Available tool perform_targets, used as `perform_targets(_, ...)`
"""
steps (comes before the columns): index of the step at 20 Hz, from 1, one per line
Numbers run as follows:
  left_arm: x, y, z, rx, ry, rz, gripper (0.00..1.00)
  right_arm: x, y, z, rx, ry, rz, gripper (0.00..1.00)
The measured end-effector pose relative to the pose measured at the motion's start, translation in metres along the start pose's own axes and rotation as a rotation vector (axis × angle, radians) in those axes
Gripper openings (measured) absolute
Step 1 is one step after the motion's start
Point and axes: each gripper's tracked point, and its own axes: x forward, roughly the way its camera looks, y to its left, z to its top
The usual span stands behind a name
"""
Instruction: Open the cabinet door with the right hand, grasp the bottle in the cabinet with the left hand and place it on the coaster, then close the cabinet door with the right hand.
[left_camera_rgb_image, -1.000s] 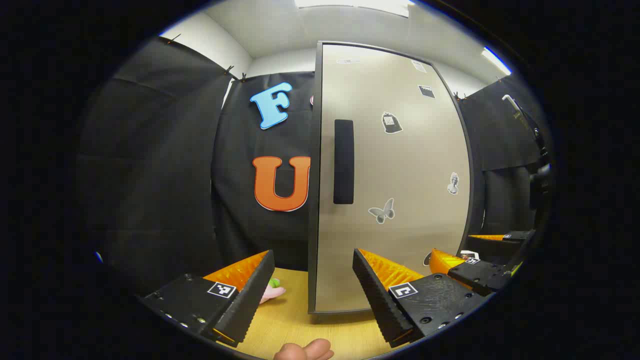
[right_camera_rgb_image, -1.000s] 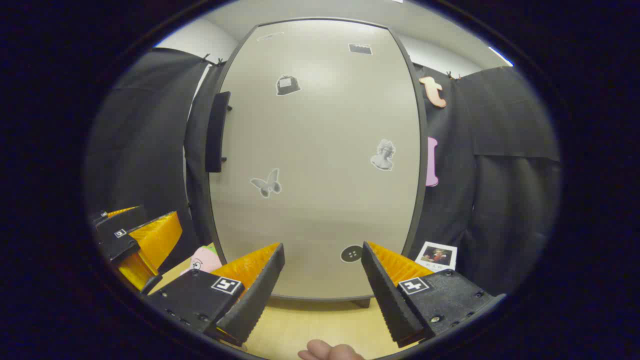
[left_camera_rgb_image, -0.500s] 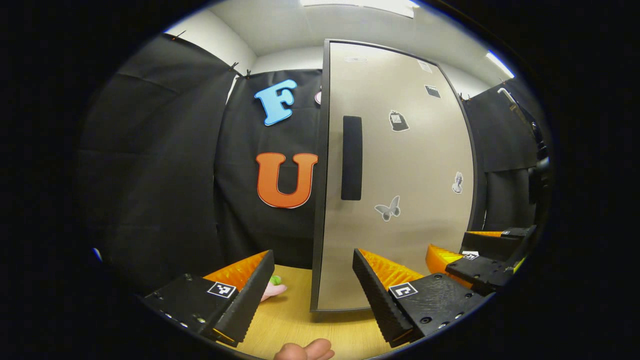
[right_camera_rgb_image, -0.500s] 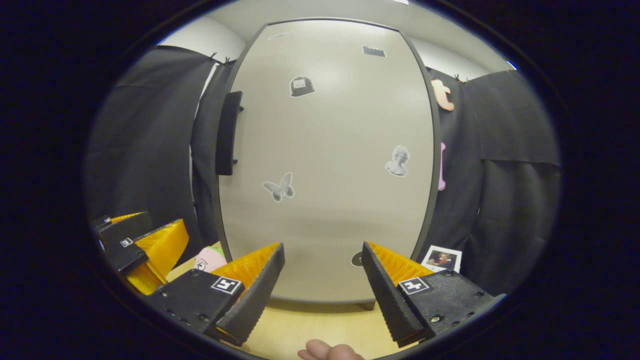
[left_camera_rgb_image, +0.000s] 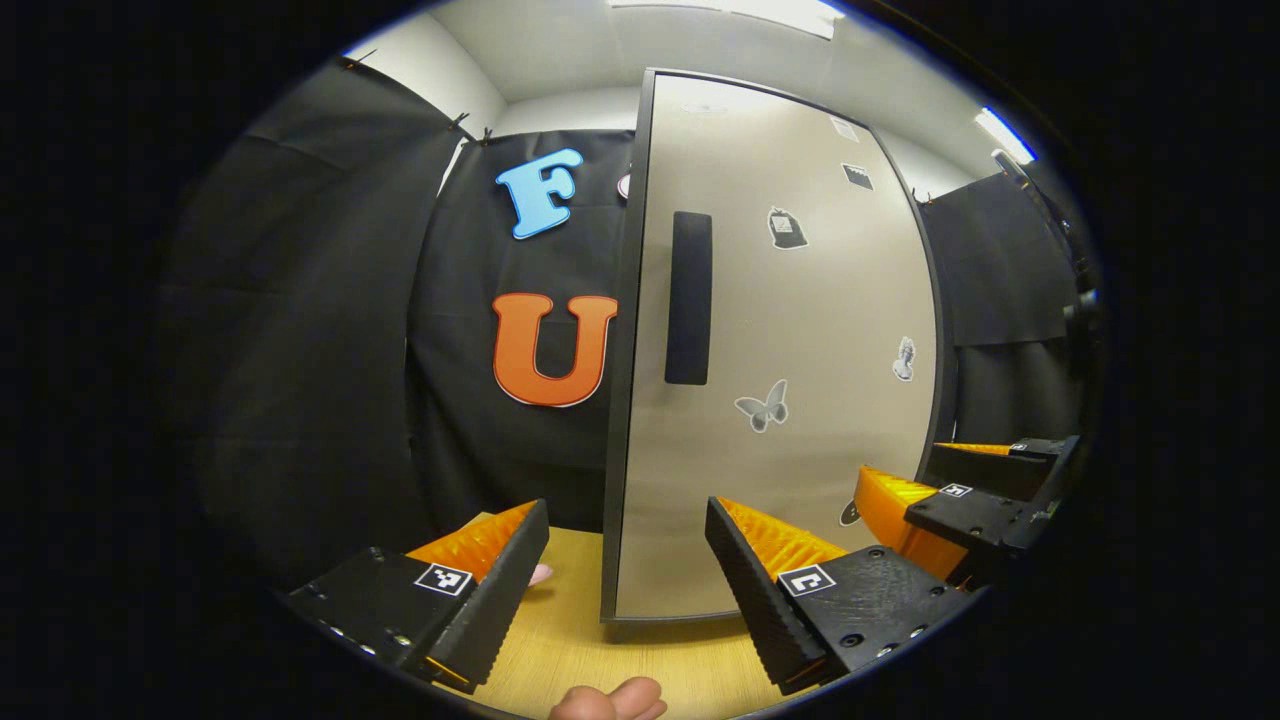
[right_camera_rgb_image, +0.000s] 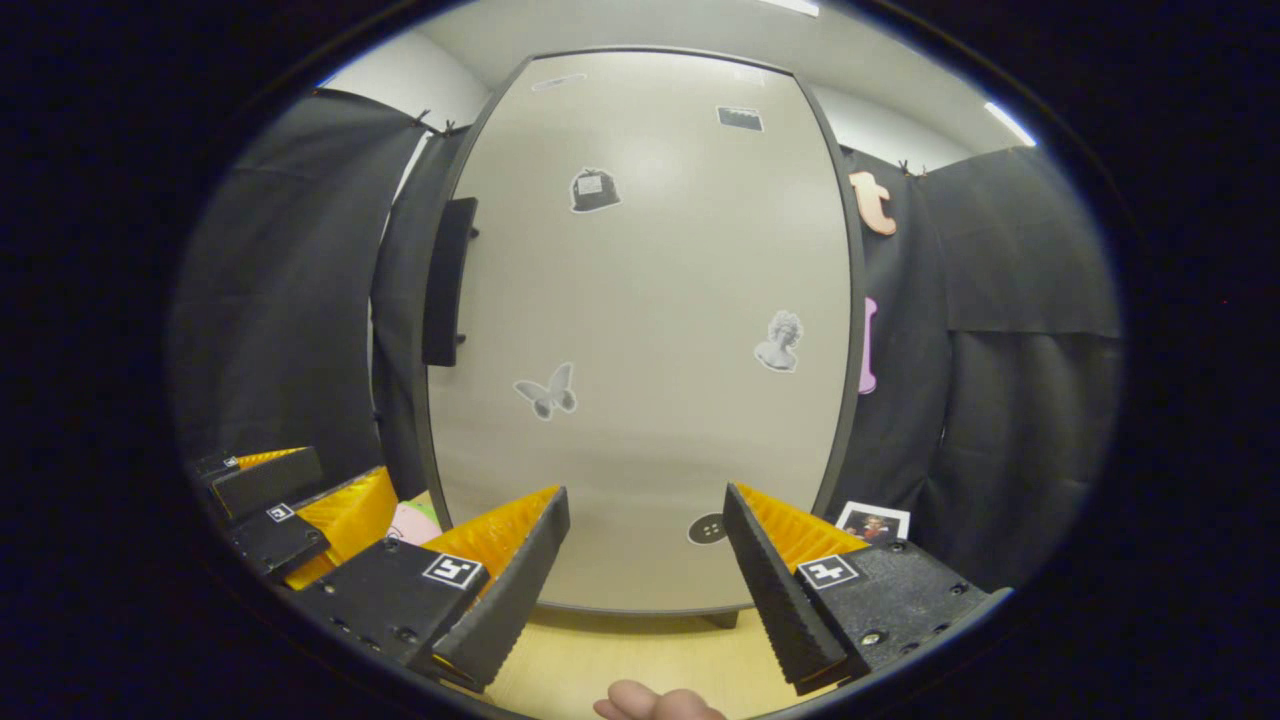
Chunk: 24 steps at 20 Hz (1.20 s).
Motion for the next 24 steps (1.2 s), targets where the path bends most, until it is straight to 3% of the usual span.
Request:
perform_targets(6, 0.004, -0.003, 0.001, 0.004, -0.005, -0.022, 0.95, 0.007, 0.001, 0.004, -0.013, -0.001, -0.002, 0.99)
perform_targets(11, -0.009, 0.004, -0.004, 0.018, 0.001, -0.023, 0.95, 0.018, 0.016, 0.054, -0.021, -0.098, 0.055, 0.99)
perform_targets(18, -0.058, 0.018, -0.024, 0.07, 0.031, -0.022, 0.95, 0.04, 0.094, 0.125, -0.077, -0.205, 0.224, 0.99)
perform_targets(21, -0.072, 0.029, -0.027, 0.088, 0.034, 0.01, 0.95, 0.047, 0.136, 0.129, -0.093, -0.211, 0.323, 0.99)
perform_targets(24, -0.08, 0.041, -0.036, 0.09, 0.07, 0.047, 0.95, 0.063, 0.149, 0.128, -0.096, -0.173, 0.332, 0.96)
